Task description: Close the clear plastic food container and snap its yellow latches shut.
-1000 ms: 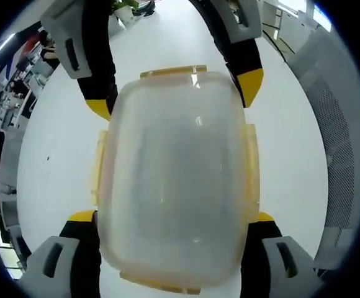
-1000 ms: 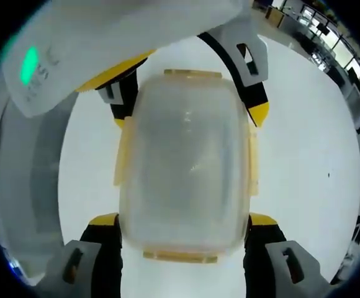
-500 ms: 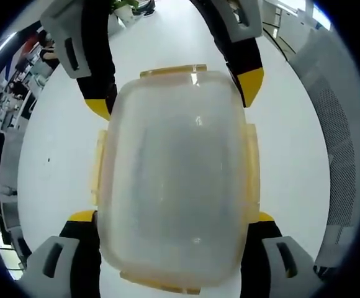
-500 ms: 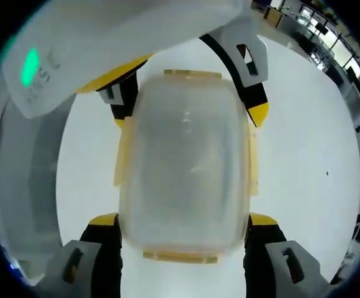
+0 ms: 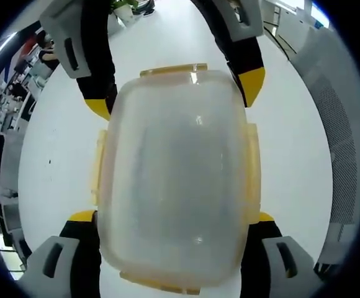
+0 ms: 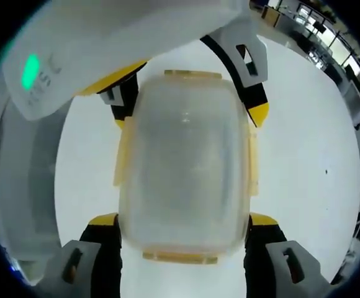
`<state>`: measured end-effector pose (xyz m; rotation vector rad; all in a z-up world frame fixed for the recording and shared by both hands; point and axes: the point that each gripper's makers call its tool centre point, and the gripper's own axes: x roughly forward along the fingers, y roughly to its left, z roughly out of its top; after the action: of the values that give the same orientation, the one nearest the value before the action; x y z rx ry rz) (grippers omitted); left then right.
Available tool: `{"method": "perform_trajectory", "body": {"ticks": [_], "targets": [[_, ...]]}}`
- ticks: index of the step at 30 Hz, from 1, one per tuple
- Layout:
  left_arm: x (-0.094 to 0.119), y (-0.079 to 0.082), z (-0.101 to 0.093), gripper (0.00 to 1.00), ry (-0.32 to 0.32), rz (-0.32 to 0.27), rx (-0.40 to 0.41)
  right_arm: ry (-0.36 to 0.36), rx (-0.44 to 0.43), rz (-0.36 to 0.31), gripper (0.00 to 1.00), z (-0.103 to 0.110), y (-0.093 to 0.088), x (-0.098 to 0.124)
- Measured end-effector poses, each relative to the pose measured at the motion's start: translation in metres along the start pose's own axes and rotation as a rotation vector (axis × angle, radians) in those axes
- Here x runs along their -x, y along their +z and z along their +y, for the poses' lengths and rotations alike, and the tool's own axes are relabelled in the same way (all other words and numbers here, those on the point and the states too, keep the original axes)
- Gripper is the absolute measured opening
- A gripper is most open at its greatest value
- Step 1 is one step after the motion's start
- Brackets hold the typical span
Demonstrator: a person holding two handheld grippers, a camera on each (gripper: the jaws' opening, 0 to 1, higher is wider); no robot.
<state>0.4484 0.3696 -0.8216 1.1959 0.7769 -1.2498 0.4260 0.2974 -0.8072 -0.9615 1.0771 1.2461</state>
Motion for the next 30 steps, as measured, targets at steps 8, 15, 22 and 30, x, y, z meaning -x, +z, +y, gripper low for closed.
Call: {"method": "perform_trajectory", "body": {"ticks": [8, 15, 22, 30], "targets": [[-0.001, 0.0, 0.001, 0.95, 0.0, -0.004, 0.0, 0.004, -0.008, -0.001, 0.83, -0.001, 0.0, -0.002], [-0.001, -0.001, 0.001, 0.95, 0.004, 0.006, -0.01, -0.013, -0.018, -0.013, 0.84, 0.0, 0.0, -0.003], [-0.002, -0.009, -0.002, 0.97, 0.023, 0.047, -0.123, -0.046, 0.014, 0.005, 0.89, 0.002, -0.003, -0.009], [0.006, 0.005, 0.002, 0.96, 0.023, -0.018, -0.083, -0.062, -0.036, -0.053, 0.9, -0.004, 0.006, 0.003]]}}
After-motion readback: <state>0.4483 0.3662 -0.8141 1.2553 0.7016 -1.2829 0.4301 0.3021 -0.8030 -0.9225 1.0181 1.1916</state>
